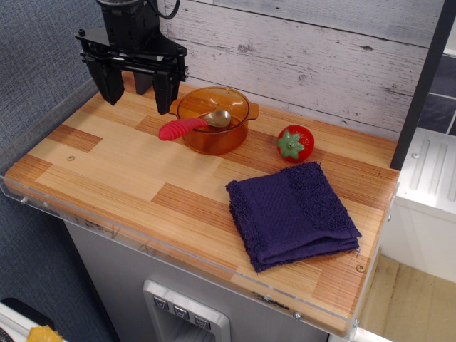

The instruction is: Move the cloth to the far edge of the table.

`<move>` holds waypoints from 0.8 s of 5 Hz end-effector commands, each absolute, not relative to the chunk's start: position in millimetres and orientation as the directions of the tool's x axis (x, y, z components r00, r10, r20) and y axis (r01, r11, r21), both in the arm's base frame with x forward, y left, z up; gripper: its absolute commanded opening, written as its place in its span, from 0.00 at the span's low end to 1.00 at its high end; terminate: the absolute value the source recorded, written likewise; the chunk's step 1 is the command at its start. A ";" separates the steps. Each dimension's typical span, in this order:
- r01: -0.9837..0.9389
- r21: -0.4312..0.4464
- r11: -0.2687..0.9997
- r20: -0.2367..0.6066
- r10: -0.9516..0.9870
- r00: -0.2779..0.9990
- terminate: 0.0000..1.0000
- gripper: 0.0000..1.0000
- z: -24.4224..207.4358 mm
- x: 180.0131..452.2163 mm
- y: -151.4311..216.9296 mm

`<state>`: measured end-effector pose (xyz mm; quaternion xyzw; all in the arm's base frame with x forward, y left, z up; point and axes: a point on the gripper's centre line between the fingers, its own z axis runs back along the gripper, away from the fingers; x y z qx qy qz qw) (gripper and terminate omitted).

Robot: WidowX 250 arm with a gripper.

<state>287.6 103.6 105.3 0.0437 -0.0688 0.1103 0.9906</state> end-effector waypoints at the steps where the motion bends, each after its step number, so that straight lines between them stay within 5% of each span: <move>1: -0.225 0.071 0.972 0.146 0.213 0.966 0.00 1.00 105.3 287.6 103.6; 2: -0.065 -0.011 0.998 0.138 0.066 0.988 0.00 1.00 100.6 286.3 81.3; 4: 0.266 0.112 0.958 0.153 -0.281 0.948 0.00 1.00 107.1 280.8 7.7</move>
